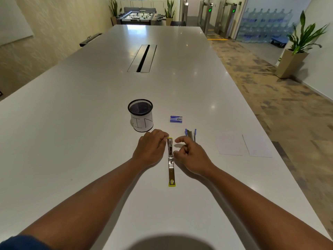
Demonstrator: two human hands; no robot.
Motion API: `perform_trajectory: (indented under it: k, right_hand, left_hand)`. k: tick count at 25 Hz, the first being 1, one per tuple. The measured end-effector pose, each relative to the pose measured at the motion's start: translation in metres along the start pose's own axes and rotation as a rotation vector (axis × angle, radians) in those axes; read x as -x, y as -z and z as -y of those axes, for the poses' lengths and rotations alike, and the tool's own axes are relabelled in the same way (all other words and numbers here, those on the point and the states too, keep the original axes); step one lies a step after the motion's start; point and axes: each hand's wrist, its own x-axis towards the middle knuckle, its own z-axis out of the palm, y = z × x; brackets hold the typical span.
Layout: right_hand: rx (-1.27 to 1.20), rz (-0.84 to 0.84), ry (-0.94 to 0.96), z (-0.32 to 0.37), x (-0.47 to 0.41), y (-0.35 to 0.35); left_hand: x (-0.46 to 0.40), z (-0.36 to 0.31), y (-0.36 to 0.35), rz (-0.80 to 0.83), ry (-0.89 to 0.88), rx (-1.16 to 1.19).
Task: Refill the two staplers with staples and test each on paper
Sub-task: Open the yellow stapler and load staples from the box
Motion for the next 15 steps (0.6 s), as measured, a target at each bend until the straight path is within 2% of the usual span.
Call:
perform_trajectory:
  k: [6, 10, 12, 15]
  right_hand:
    - [-0.079, -0.203, 0.104, 0.000, -0.005, 0.014]
    - [0.021, -0.324, 0.048, -0.002, -0.036, 0.038]
    - [0.052, -0.330, 0.004, -0.005, -0.056, 0.046]
    - [0.070, -0.240, -0.086, -0.014, -0.084, 0.051]
  left_hand:
    - [-0.006, 0.004, -0.002, 0.012, -0.004, 0.065]
    - [-0.030, -0.004, 0.002, 0.044, 0.017, 0.206]
    - [-0.049, -0.011, 0.003, 0.041, 0.066, 0.240]
    - [-0.074, -0.015, -0.002, 0.077, 0.126, 0.239]
